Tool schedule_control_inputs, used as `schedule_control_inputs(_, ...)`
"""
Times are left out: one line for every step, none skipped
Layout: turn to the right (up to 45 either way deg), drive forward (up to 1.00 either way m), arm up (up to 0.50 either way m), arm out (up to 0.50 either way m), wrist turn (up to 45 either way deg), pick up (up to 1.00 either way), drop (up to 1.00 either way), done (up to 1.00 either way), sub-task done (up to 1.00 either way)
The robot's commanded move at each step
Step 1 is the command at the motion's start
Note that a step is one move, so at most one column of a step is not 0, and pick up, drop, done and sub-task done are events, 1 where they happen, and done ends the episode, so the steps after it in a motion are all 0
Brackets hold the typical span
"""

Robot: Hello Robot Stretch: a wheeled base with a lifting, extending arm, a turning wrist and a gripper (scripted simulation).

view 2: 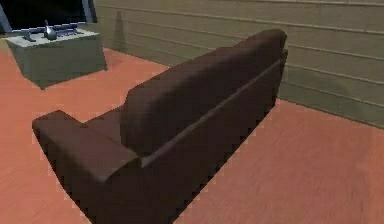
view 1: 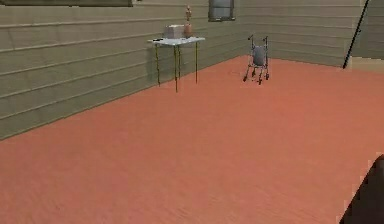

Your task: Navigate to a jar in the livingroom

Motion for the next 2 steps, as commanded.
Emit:
schedule_control_inputs(0.0,0.55,0.0,0.0,0.0,0.0,0.0,0.0,0.0)
schedule_control_inputs(36.0,0.0,0.0,0.0,0.0,0.0,0.0,0.0,0.0)
